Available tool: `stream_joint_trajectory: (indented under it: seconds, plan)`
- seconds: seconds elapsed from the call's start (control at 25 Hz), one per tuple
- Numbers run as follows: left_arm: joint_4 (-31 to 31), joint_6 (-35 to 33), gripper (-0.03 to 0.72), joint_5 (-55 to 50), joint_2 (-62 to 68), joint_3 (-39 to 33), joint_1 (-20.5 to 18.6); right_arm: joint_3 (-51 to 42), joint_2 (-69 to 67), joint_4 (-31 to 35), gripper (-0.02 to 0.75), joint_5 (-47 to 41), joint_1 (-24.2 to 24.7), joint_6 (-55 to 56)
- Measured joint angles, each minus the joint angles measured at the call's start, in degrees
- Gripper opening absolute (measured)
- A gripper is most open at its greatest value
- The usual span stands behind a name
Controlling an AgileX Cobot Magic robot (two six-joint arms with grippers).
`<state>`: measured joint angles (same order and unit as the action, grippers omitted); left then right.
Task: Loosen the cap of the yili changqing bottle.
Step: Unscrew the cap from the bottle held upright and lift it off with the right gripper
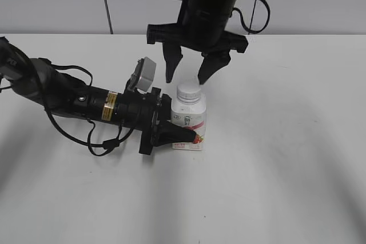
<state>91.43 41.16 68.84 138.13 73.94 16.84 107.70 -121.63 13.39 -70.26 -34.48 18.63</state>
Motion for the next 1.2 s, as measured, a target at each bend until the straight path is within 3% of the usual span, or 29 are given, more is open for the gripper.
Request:
stream_joint_trajectory:
  seconds: [1.2]
  plan:
    - [-0.02, 0.21, 0.377, 0.00, 0.00, 0.00, 0.00, -1.11, 0.18, -2.33, 0.494, 0.02, 0.00, 0.01]
